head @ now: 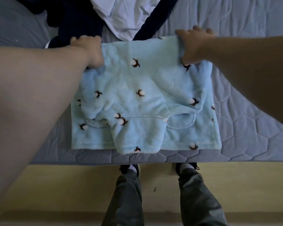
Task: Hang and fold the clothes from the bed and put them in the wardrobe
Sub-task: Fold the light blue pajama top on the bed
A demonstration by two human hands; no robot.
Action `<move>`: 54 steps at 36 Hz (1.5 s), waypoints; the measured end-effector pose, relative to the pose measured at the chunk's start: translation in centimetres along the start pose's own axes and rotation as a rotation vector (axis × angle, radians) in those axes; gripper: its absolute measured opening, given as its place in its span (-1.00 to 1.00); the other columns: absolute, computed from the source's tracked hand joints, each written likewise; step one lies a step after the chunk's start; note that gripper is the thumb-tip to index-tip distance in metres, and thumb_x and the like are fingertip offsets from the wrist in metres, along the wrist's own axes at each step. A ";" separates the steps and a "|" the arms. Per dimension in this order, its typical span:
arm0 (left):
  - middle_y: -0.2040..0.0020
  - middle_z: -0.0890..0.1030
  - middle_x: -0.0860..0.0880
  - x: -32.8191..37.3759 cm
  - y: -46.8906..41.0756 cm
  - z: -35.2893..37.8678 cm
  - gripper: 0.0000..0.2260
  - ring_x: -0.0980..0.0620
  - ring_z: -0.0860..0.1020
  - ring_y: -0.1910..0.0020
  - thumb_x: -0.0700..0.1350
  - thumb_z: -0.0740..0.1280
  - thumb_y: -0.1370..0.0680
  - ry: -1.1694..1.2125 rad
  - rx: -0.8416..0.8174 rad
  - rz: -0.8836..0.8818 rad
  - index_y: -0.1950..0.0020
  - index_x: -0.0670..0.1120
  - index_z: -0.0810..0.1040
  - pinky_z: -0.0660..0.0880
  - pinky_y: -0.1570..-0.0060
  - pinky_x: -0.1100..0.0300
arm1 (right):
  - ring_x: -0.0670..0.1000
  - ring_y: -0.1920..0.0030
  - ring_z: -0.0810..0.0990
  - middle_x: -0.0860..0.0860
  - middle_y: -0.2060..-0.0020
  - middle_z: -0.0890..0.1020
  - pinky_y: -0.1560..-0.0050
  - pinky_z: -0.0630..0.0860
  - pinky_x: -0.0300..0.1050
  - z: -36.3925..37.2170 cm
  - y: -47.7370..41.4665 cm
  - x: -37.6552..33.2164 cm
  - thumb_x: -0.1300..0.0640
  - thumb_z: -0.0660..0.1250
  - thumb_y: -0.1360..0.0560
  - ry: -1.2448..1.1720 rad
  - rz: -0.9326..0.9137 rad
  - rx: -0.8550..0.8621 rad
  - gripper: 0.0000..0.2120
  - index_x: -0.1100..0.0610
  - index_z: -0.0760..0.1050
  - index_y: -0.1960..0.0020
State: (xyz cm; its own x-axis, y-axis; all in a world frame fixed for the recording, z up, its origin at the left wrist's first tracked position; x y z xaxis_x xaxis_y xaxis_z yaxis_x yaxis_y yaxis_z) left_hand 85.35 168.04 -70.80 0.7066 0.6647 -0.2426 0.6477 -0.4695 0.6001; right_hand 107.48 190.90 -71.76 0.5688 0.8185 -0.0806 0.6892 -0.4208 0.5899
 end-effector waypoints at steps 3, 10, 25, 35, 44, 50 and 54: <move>-0.25 0.51 -0.21 0.0 -0.1 0.0 -0.42 -0.27 0.45 -0.30 -0.04 0.47 -0.35 -0.030 -0.026 0.024 -0.33 -0.07 0.39 0.33 -0.30 -0.15 | 0.29 -0.35 0.42 0.24 -0.38 0.42 -0.20 0.40 0.14 -0.7 -0.5 -0.5 0.20 0.46 -0.35 -0.006 0.038 -0.126 -0.03 0.01 0.01 -0.62; 0.11 0.57 -0.10 -0.8 0.3 -0.4 -0.70 -0.15 0.56 0.15 -0.07 0.49 -0.32 -0.046 -0.107 0.049 0.00 -0.07 0.53 0.53 0.13 0.05 | 0.21 0.00 0.49 0.17 -0.06 0.54 0.03 0.45 0.04 -1.8 -0.7 -0.8 0.24 0.50 -0.27 0.070 0.063 -0.204 -0.38 0.17 0.44 -0.30; -0.03 0.55 -0.26 -4.0 2.8 -0.4 -0.73 -0.28 0.50 -0.10 -0.20 0.41 -0.41 -0.055 0.381 -0.062 -0.08 -0.17 0.48 0.34 -0.17 -0.12 | 0.18 0.13 0.47 0.12 0.24 0.47 -0.05 0.43 0.17 -5.2 1.3 -2.6 0.14 0.48 -0.38 0.175 0.046 0.295 -0.70 0.14 0.51 -0.07; 0.06 0.53 -0.26 -4.6 13.0 0.5 -0.68 -0.28 0.49 0.01 -0.34 0.44 -0.31 -0.101 0.506 0.164 0.00 -0.21 0.45 0.36 -0.06 -0.13 | 0.27 -0.01 0.51 0.25 0.06 0.56 -0.06 0.39 0.15 -2.5 11.2 -2.0 0.22 0.48 -0.31 0.361 -0.206 0.488 -0.56 0.22 0.39 -0.11; 0.03 0.50 -0.33 -4.1 23.9 4.7 -0.72 -0.32 0.48 0.04 -0.38 0.37 -0.39 -0.052 0.494 0.333 -0.08 -0.29 0.47 0.34 0.09 -0.16 | 0.31 -0.07 0.48 0.29 -0.06 0.51 0.00 0.39 0.16 0.7 21.6 -1.9 0.27 0.41 -0.35 0.327 -0.307 0.332 -0.48 0.24 0.36 -0.27; 0.07 0.51 -0.22 -2.2 27.3 11.8 -0.75 -0.23 0.52 0.10 -0.29 0.30 -0.40 -0.116 0.347 0.518 -0.06 -0.17 0.52 0.40 0.15 -0.07 | 0.25 -0.13 0.47 0.19 -0.15 0.48 -0.07 0.43 0.12 7.0 24.4 -1.6 0.16 0.37 -0.43 0.400 -0.318 0.161 -0.50 0.09 0.32 -0.34; -0.11 0.43 -0.06 -0.5 27.2 16.2 -0.62 -0.11 0.47 -0.13 -0.17 0.33 -0.41 -0.084 0.008 0.391 -0.20 0.01 0.37 0.36 -0.10 0.02 | 0.19 -0.24 0.44 0.11 -0.25 0.41 -0.17 0.44 0.11 11.6 24.6 -2.1 0.11 0.39 -0.39 0.347 -0.257 -0.122 -0.33 0.00 0.16 -0.42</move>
State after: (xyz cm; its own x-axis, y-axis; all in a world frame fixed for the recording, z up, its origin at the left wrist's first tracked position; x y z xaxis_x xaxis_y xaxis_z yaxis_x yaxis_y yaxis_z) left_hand 107.26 145.57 -66.72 0.9211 0.3849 -0.0586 0.3267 -0.6823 0.6540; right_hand 128.44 174.26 -66.41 0.1879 0.9819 0.0248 0.7184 -0.1546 0.6782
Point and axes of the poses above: each hand's wrist, its own y-axis away from the middle knuckle, its own z-axis out of the palm, x = y × z, the point moved 3 cm from there along -y, towards the middle knuckle
